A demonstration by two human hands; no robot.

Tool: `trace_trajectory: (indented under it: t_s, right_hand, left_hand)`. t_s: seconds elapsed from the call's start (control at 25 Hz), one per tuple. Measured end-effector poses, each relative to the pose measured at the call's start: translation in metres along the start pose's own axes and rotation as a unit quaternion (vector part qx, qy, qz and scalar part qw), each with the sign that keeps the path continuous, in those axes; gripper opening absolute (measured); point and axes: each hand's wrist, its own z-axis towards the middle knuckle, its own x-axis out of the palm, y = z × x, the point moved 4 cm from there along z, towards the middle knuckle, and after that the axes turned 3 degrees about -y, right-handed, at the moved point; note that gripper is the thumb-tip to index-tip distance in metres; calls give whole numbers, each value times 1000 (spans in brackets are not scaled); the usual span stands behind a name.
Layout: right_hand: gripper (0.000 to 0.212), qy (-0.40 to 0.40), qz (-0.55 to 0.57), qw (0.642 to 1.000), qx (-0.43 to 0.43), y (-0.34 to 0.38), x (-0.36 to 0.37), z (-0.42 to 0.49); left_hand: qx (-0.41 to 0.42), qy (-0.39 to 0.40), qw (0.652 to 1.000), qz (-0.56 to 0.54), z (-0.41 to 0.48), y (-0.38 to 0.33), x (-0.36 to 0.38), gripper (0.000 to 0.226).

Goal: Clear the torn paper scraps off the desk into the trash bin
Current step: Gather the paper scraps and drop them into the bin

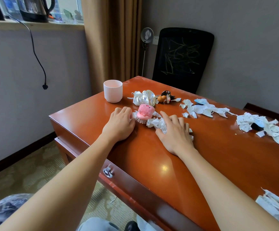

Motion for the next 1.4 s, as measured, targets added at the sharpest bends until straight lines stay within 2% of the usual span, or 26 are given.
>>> trace_trajectory:
  t_s: [0.08,0.28,0.44,0.52,0.68,0.96,1.16,1.4]
  right_hand:
    - [58,-9,-11,1000,-10,0,1,0]
    - [30,-40,-34,998,-20,-2,-1,0]
    - [18,-58,-23,998,0,-2,-4,-4]
    - [18,-67,-21,997,7,-2,-4,-5]
    - [15,-92,-24,995,5,-2,-6,-6]
    - [17,-112,15,994,14,-2,-10,-9]
    - [17,-103,75,990,54,-9,-14,-7]
    - [15,-117,144,979,91,-18,-22,-3]
  left_hand:
    - [-2,-2,1000,-2,1,0,-1,16]
    - [-10,-19,1000,5,1,-1,-2,17]
    - [-14,-26,1000,-3,1,-1,-2,9]
    - [-13,-23,999,-20,1,-1,-2,11]
    - [-8,9,1000,-2,0,-1,-1,38]
    - [-15,-15,1000,3,0,-1,-3,25]
    - [-22,-25,999,-14,-3,-5,-10,10]
    - [-82,-24,991,-106,-6,-2,-19,12]
